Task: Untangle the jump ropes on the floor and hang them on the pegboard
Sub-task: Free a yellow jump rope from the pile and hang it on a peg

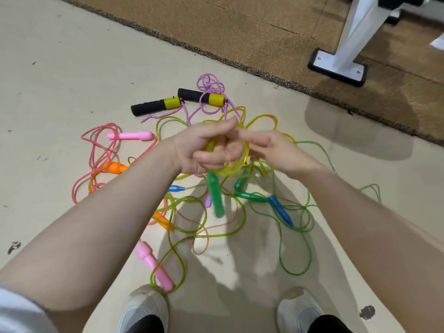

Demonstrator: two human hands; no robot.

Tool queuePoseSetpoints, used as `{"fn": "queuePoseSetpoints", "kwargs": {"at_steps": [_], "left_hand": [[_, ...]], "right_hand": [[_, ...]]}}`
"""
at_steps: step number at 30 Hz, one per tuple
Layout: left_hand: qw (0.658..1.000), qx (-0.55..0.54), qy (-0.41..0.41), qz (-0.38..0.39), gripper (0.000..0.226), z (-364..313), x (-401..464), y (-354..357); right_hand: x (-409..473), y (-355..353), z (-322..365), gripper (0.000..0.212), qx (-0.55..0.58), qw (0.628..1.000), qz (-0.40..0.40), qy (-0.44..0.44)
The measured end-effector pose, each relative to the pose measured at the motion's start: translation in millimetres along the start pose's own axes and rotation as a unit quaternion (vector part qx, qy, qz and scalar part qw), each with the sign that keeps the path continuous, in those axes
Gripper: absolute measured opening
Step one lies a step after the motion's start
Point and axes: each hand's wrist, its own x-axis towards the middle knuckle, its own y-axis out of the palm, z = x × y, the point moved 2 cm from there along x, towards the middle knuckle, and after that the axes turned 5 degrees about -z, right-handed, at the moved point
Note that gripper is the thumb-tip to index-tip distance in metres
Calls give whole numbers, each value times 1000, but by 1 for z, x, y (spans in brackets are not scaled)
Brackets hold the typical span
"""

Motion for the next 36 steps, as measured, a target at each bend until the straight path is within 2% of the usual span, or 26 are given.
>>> {"fn": "queuePoseSetpoints", "kwargs": {"at_steps": [1, 3, 5, 7, 9, 11, 12, 13, 14, 16, 18, 20, 21, 22, 23, 24, 25, 26, 27, 28, 30, 31, 33, 36], "left_hand": [[998, -55, 41, -7, 48, -4, -2, -3], [985, -107, 75, -113, 41, -6, -4, -12], [957, -83, 90, -265, 32, 6, -5, -24], [924, -145, 107, -337, 24, 17, -4, -32], [882, -230, 132, -390, 24, 19, -1, -39], [845, -222, 159, -460, 25, 14, 3, -48], [835, -178, 170, -492, 30, 11, 5, -49], [832, -105, 173, -517, 38, 10, 6, -49], [833, -11, 169, -526, 45, 10, 8, -46], [836, 161, 142, -506, 46, 14, 11, -32], [824, 315, 83, -464, 34, 18, 10, -20], [824, 380, 28, -419, 29, 21, 8, -17], [836, 378, 10, -397, 36, 23, 6, -16], [833, 404, -11, -379, 50, 23, 4, -16], [805, 471, -40, -358, 62, 23, 3, -17], [756, 547, -74, -352, 68, 23, 3, -20], [701, 608, -89, -363, 66, 21, 3, -26], [676, 618, -81, -395, 56, 20, 4, -32], [695, 567, -60, -438, 42, 19, 4, -36], [739, 463, -31, -489, 33, 19, 4, -38], [799, 215, 15, -561, 34, 21, 6, -45], [818, 97, 20, -566, 36, 22, 6, -46], [835, -66, 8, -546, 41, 26, 2, -48], [831, -140, -44, -536, 41, 38, -7, -54]], "right_hand": [[-5, 9, -4, 24, -27, 998, 53, 22], [-14, 23, -3, 30, 12, 987, 141, 80], [-18, 25, 9, 18, 76, 965, 205, 142], [-18, 14, 31, 12, 94, 940, 261, 200], [-18, -1, 53, 28, 60, 927, 304, 211], [-15, -12, 60, 61, 55, 927, 317, 190], [-14, -16, 59, 69, 73, 932, 308, 175], [-12, -18, 56, 65, 90, 939, 294, 155], [-12, -19, 51, 49, 106, 945, 281, 133], [-12, -21, 37, 27, 153, 942, 271, 125], [-14, -22, 24, 31, 210, 928, 269, 150], [-14, -27, 15, 31, 226, 933, 237, 149], [-13, -30, 12, 27, 209, 944, 209, 145], [-12, -34, 10, 20, 178, 958, 176, 141], [-10, -37, 9, 13, 132, 972, 140, 131], [-9, -40, 10, 10, 72, 986, 99, 117], [-7, -42, 10, 13, 8, 994, 51, 99], [-5, -45, 9, 18, -44, 996, -2, 81], [-2, -48, 8, 23, -74, 993, -56, 73], [0, -50, 6, 26, -76, 989, -103, 75], [2, -54, 2, 31, -14, 982, -165, 95], [2, -55, -1, 32, 40, 977, -180, 105], [1, -53, -10, 33, 184, 957, -187, 126], [-3, -52, -30, 40, 355, 887, -225, 191]]}}
